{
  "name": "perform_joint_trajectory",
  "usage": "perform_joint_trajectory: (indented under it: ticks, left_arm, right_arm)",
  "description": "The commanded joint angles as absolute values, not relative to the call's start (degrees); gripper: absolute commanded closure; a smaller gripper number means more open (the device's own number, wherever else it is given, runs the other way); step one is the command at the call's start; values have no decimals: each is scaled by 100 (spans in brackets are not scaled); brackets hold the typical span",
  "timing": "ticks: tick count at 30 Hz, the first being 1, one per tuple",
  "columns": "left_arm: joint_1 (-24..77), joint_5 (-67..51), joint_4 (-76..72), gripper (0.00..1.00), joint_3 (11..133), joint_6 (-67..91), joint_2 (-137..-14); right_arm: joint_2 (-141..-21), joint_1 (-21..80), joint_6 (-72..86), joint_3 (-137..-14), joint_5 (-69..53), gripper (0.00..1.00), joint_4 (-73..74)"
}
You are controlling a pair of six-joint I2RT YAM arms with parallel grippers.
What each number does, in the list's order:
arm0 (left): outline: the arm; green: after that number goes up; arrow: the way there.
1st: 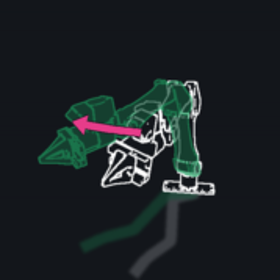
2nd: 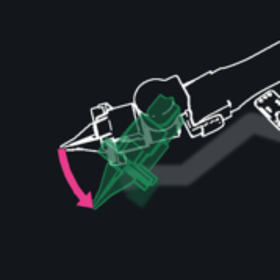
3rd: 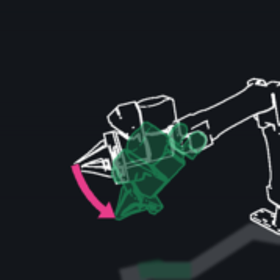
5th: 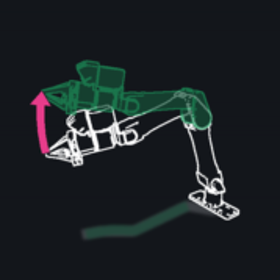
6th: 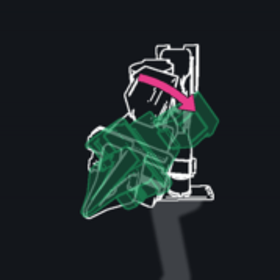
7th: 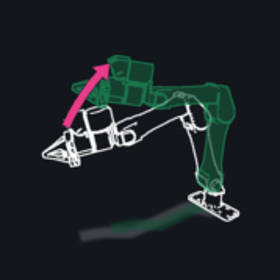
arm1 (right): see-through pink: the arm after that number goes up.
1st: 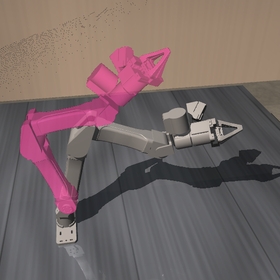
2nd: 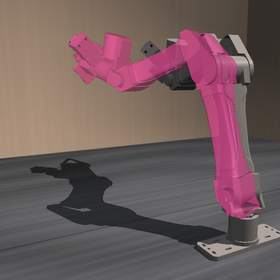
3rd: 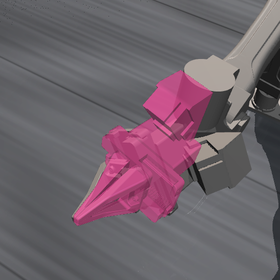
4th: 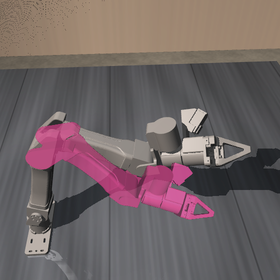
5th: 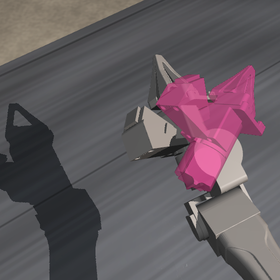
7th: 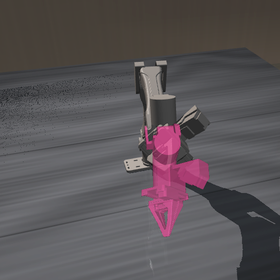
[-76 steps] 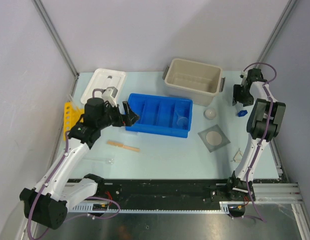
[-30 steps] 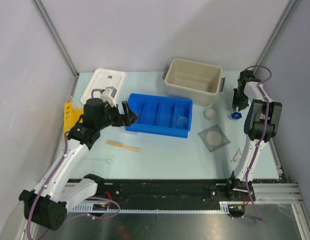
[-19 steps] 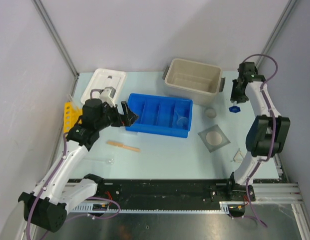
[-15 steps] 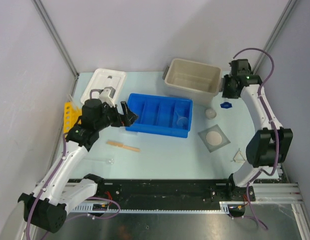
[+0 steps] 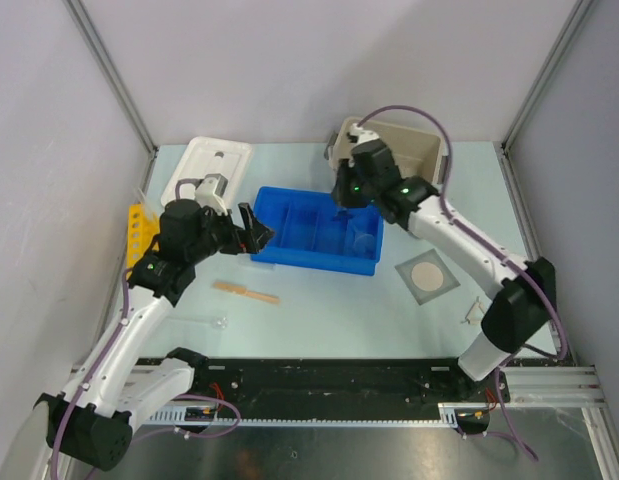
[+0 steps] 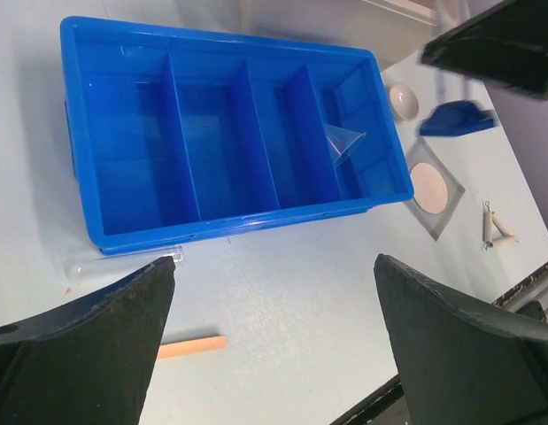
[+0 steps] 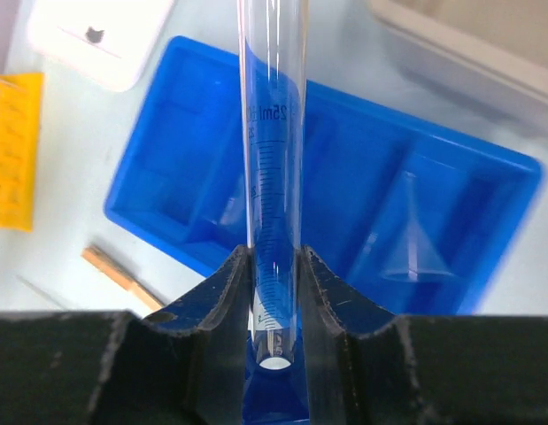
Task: Organize the chemistry lab equipment
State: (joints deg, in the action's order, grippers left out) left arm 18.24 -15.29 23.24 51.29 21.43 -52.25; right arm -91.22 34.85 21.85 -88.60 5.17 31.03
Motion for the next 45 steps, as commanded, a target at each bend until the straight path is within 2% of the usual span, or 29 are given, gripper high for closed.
perform_joint_trajectory:
  ticks: [1,12,28,45]
  left_arm:
    - [1834,-1490,2202,0,5172,2118,-5077]
    - [1831,-1507,2205,1,5176,2124,-5045]
    - [1833,-1587,2202,0,5172,2138,-5079]
    - [1829,-1575,2199,1,5170,2130,-5095]
  right_arm:
    - [-9654,3911,2850,-8815,900,71,1931]
    - [-10673,4313,3050,-8786,1568,73,1660]
    - [-11108,4429,3305,-8493,2388,73,1821]
    - [-11548,4306,3081,-8447,2288,70,1994]
